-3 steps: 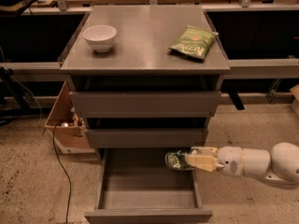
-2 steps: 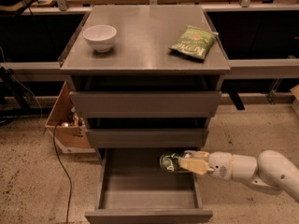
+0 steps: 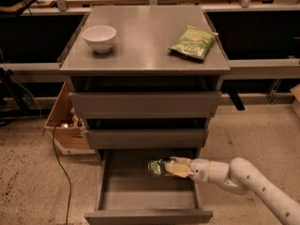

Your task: Place green can into bottom drawer

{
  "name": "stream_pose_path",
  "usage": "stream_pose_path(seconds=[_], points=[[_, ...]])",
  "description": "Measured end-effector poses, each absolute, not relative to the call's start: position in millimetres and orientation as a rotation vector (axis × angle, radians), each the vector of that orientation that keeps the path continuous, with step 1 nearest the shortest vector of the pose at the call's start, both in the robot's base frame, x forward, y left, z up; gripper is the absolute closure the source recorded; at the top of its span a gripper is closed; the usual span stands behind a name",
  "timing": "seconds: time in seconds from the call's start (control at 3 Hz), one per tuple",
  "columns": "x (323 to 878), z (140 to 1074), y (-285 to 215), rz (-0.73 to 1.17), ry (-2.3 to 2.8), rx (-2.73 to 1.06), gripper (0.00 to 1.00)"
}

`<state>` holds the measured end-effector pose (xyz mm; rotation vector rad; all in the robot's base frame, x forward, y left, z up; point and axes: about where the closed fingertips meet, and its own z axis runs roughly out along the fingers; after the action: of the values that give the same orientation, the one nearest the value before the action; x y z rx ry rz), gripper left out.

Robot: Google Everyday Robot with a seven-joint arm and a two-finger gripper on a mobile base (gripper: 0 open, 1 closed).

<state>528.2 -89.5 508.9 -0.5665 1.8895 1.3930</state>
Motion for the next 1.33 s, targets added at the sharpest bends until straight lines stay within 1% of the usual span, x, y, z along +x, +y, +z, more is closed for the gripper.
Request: stream_pose_path(seconds=[0.33,0.67,1.0,1.33], points=[[540.6,465.1,-78.4,1.417,1.906,-0.585,1.0],[546.2,417.1,-69.7,1.385,1.955,-0.591,1.0],[552.1,365.5,-60.3,1.311,2.017,-0.531,1.0],[554.1,357.5,-58.1,1.303,2.022,-0.529,1.0]])
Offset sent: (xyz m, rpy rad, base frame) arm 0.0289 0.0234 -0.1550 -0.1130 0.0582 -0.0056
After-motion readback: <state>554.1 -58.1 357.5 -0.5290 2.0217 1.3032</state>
